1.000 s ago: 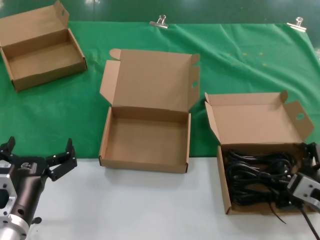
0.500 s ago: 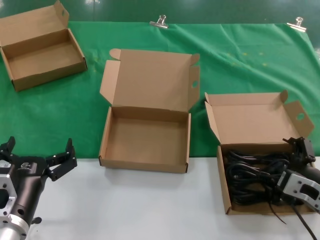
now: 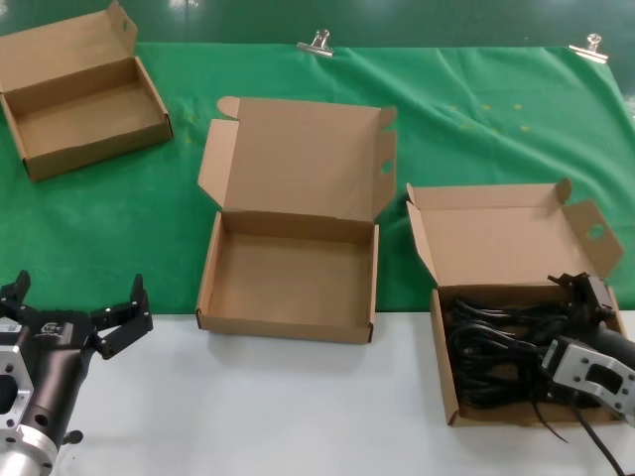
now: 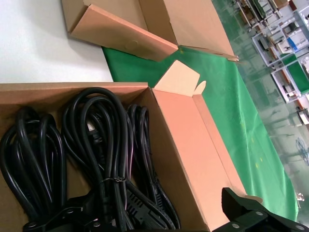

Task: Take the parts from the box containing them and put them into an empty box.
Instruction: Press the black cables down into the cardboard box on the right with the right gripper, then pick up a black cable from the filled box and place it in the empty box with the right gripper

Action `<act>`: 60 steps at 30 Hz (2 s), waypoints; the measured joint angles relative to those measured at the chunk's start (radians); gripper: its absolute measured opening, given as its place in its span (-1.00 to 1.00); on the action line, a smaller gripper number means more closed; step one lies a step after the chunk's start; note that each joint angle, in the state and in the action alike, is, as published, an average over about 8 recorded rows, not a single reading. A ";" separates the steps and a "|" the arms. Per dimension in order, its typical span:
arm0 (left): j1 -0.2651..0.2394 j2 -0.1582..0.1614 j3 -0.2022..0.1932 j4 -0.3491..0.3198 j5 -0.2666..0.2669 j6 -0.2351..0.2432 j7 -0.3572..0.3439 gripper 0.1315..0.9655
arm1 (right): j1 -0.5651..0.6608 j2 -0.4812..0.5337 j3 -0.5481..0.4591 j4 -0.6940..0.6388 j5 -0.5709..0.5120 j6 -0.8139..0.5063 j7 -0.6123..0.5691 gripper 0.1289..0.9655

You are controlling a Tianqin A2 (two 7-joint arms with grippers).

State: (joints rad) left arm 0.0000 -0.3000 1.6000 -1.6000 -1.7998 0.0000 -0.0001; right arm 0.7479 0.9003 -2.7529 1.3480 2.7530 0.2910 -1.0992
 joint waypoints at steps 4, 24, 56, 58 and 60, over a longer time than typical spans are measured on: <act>0.000 0.000 0.000 0.000 0.000 0.000 0.000 1.00 | 0.001 -0.009 0.000 -0.016 0.000 -0.009 -0.002 0.84; 0.000 0.000 0.000 0.000 0.000 0.000 -0.001 1.00 | 0.009 -0.039 0.000 -0.067 0.000 -0.043 -0.003 -0.02; 0.000 0.000 0.000 0.000 0.000 0.000 0.000 1.00 | -0.009 0.024 0.000 0.041 0.000 -0.012 0.035 -0.80; 0.000 0.000 0.000 0.000 0.000 0.000 0.000 1.00 | -0.009 0.037 0.000 0.071 0.000 0.002 0.037 -0.80; 0.000 0.000 0.000 0.000 0.000 0.000 0.000 1.00 | -0.009 0.050 0.000 0.102 0.000 0.017 0.039 -0.80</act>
State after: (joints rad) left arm 0.0000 -0.3000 1.6001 -1.6000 -1.7996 0.0000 -0.0004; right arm 0.7391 0.9508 -2.7530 1.4505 2.7530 0.3078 -1.0603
